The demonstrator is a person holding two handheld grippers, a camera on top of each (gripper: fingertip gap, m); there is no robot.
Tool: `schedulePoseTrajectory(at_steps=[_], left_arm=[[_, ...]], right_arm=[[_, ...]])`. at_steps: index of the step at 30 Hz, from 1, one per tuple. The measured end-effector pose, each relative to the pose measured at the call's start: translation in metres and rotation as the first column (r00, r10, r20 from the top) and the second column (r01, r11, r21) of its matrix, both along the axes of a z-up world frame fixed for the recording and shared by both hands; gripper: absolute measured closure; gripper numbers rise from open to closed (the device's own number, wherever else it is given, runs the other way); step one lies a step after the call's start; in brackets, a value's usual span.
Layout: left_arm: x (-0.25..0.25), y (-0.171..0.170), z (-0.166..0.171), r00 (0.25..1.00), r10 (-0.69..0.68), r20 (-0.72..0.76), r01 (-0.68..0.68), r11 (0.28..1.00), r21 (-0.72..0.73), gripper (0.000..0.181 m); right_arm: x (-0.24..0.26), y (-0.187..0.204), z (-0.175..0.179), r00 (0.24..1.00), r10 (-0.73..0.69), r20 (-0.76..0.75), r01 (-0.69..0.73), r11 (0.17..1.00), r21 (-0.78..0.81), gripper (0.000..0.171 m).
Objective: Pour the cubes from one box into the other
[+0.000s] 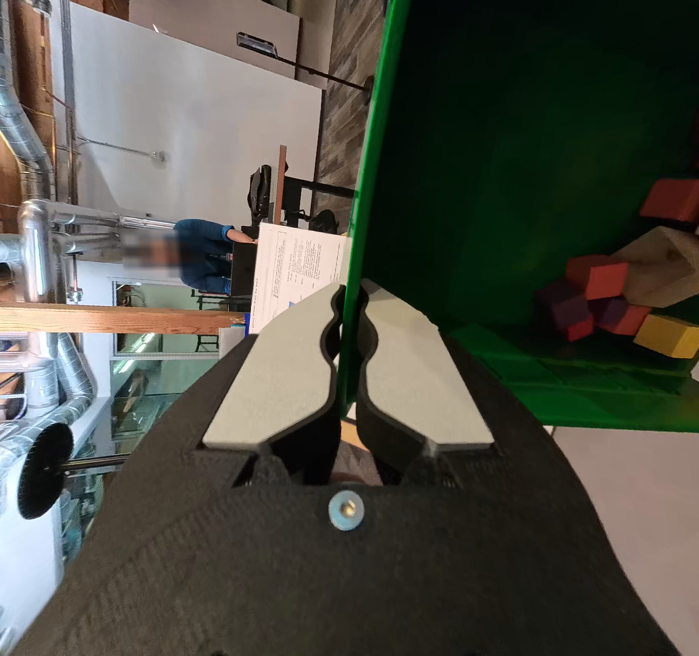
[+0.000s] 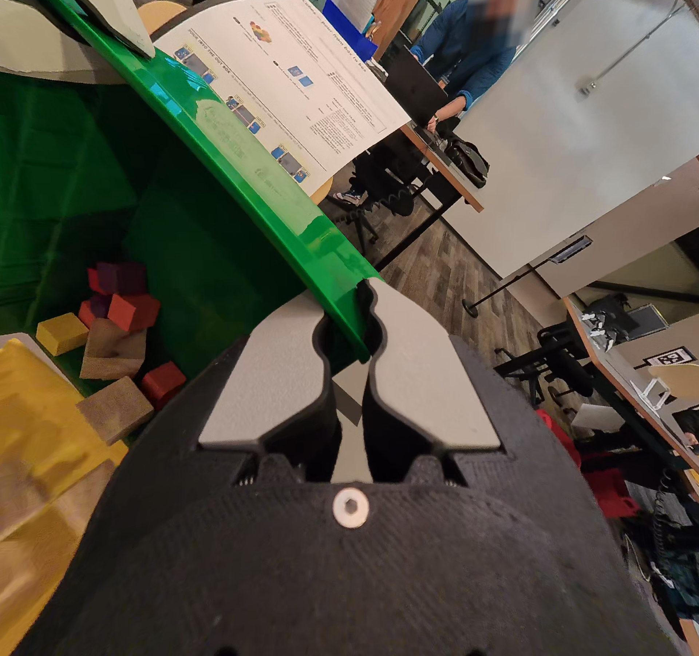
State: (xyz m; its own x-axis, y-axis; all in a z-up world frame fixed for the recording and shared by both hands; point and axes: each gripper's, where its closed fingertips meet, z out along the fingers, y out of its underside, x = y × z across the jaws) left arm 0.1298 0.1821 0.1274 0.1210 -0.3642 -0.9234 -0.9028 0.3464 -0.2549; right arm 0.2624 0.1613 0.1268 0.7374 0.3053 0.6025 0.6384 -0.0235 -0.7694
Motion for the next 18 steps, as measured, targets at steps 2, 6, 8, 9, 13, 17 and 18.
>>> schedulePoseTrajectory(at_steps=[2,6,8,9,13,17,18], left_arm=[[0.0,0.0,0.002,1.0,0.0,-0.003,0.001,1.0,0.013,0.179],[0.001,-0.002,0.007,1.0,-0.005,0.007,0.005,1.0,0.024,0.178],[0.0,-0.005,0.009,1.0,-0.008,0.009,0.008,0.999,0.031,0.179],[0.0,-0.007,0.01,1.0,-0.01,0.013,0.01,0.999,0.03,0.178],[-0.002,-0.012,0.014,1.0,-0.008,0.011,0.008,0.999,0.038,0.178],[-0.001,-0.017,0.016,1.0,-0.019,0.019,0.018,0.999,0.045,0.179],[-0.001,-0.02,0.017,1.0,-0.02,0.02,0.019,0.999,0.048,0.179]], right_arm=[[0.0,-0.001,0.002,1.0,-0.003,0.001,0.003,1.0,0.004,0.163],[0.0,-0.003,0.007,1.0,-0.005,-0.002,0.005,1.0,0.02,0.163],[0.0,-0.006,0.01,1.0,-0.007,0.001,0.007,1.0,0.031,0.163],[-0.001,-0.008,0.011,1.0,-0.006,0.004,0.005,0.999,0.035,0.163],[-0.002,-0.013,0.014,1.0,-0.002,0.001,0.002,0.999,0.043,0.163],[-0.002,-0.02,0.017,1.0,-0.012,0.008,0.011,0.999,0.051,0.163],[-0.002,-0.022,0.018,1.0,-0.01,0.012,0.009,0.998,0.059,0.163]])
